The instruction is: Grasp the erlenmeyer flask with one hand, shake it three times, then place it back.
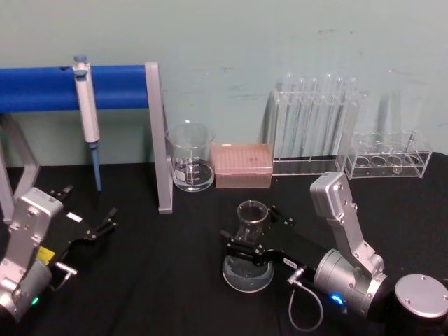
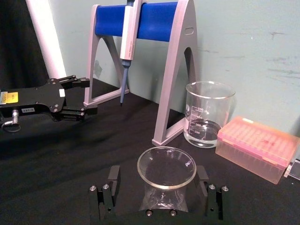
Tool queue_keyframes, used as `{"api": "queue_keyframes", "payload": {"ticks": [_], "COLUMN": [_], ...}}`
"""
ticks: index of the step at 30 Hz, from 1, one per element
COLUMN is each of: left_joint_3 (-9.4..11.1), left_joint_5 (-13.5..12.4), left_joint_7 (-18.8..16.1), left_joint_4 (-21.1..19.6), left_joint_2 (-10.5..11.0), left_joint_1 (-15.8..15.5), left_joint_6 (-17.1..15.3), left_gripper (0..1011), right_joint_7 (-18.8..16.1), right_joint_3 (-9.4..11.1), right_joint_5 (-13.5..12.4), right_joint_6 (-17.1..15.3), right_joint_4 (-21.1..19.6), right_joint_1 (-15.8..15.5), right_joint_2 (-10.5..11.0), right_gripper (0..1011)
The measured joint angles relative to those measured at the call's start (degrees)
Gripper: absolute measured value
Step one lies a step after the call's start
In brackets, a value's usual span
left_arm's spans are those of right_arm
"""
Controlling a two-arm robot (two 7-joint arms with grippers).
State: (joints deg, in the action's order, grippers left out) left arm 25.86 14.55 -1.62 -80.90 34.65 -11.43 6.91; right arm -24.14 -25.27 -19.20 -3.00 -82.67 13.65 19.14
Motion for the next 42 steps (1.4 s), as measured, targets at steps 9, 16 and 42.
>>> {"api": "queue_keyframes", "payload": {"ticks": [9,16,42], "left_joint_3": [0.0,0.0,0.0], "left_joint_5": [0.0,0.0,0.0], "left_joint_7": [0.0,0.0,0.0], "left_joint_4": [0.0,0.0,0.0], "left_joint_2": [0.0,0.0,0.0], "left_joint_1": [0.0,0.0,0.0], "left_joint_6": [0.0,0.0,0.0], "left_gripper": [1001,1001,1001], "right_joint_7": [0.0,0.0,-0.7], "right_joint_3": [0.0,0.0,0.7], "right_joint_5": [-0.1,-0.1,-1.6], "right_joint_6": [0.0,0.0,0.0], "right_joint_4": [0.0,0.0,-1.1], "right_joint_1": [0.0,0.0,-0.2], "right_joint_2": [0.0,0.0,0.2], "right_gripper": [838,611,451]}}
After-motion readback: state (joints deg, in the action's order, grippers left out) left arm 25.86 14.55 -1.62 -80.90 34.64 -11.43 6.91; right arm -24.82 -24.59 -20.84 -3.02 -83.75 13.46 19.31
